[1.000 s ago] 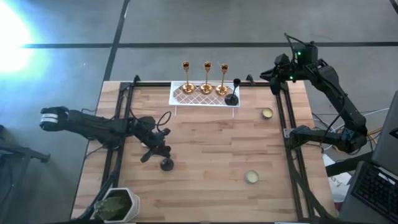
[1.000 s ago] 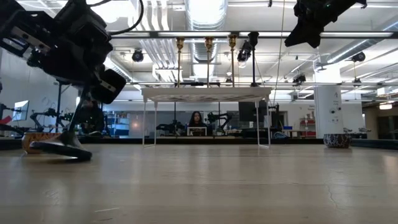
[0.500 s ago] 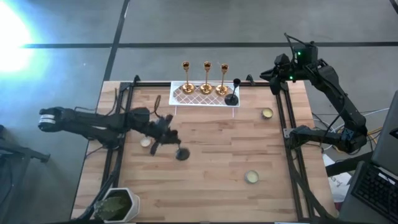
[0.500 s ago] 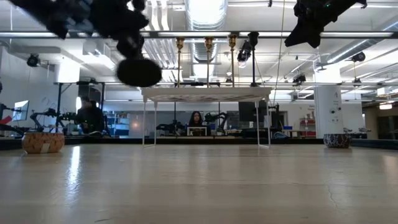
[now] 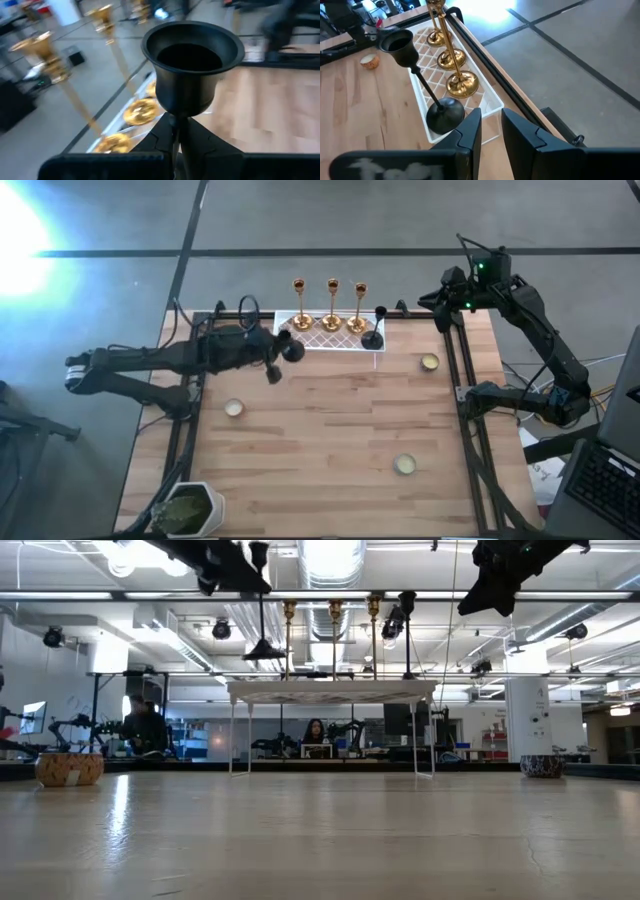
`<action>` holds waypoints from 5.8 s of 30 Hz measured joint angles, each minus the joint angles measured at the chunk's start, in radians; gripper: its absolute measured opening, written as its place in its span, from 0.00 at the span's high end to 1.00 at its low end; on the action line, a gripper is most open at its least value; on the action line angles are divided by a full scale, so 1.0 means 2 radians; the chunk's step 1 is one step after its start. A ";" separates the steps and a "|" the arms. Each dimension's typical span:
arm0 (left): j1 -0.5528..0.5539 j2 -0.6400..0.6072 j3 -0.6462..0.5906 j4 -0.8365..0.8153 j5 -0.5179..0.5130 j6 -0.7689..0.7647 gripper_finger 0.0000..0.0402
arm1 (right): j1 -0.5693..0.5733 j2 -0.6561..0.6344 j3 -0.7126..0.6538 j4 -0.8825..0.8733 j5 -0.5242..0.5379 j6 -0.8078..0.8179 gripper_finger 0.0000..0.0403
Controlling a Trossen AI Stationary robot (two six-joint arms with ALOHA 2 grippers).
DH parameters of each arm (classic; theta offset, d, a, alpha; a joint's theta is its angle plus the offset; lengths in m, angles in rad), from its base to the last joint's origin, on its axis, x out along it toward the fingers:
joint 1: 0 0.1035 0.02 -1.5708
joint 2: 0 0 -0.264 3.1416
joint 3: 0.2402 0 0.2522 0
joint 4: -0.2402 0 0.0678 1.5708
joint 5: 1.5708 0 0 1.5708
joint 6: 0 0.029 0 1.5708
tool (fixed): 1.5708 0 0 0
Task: Pick & Place candle stick holders
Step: Put the black candle holder on the shelf, then put the white scented candle on the shelf
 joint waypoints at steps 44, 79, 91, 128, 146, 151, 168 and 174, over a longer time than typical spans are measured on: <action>0.147 0.053 0.040 -0.060 0.086 -0.077 0.96 | 0.000 0.000 0.000 -0.004 0.000 -0.009 0.83; 0.149 0.062 0.039 -0.073 0.092 -0.058 0.75 | 0.000 0.000 0.000 -0.007 0.000 -0.008 0.84; 0.149 0.037 0.050 -0.135 0.092 -0.058 0.54 | 0.000 0.000 0.000 -0.009 0.000 -0.008 0.83; 0.139 0.069 0.179 -0.682 0.306 -0.150 0.25 | 0.000 0.000 0.000 -0.022 0.000 -0.040 0.79; 0.138 0.128 -0.006 -0.624 0.319 -0.175 0.26 | 0.000 0.000 0.000 -0.030 0.000 -0.050 0.83; 0.136 0.126 -0.030 -0.623 0.323 -0.177 0.26 | 0.000 0.000 0.000 -0.030 0.000 -0.049 0.83; 0.087 -0.006 -0.064 -0.550 0.229 -0.315 0.26 | 0.000 0.000 0.000 -0.033 0.000 -0.038 0.80; 0.077 -0.022 -0.065 -0.502 0.218 -0.329 0.26 | 0.000 0.000 0.000 -0.033 0.000 -0.039 0.82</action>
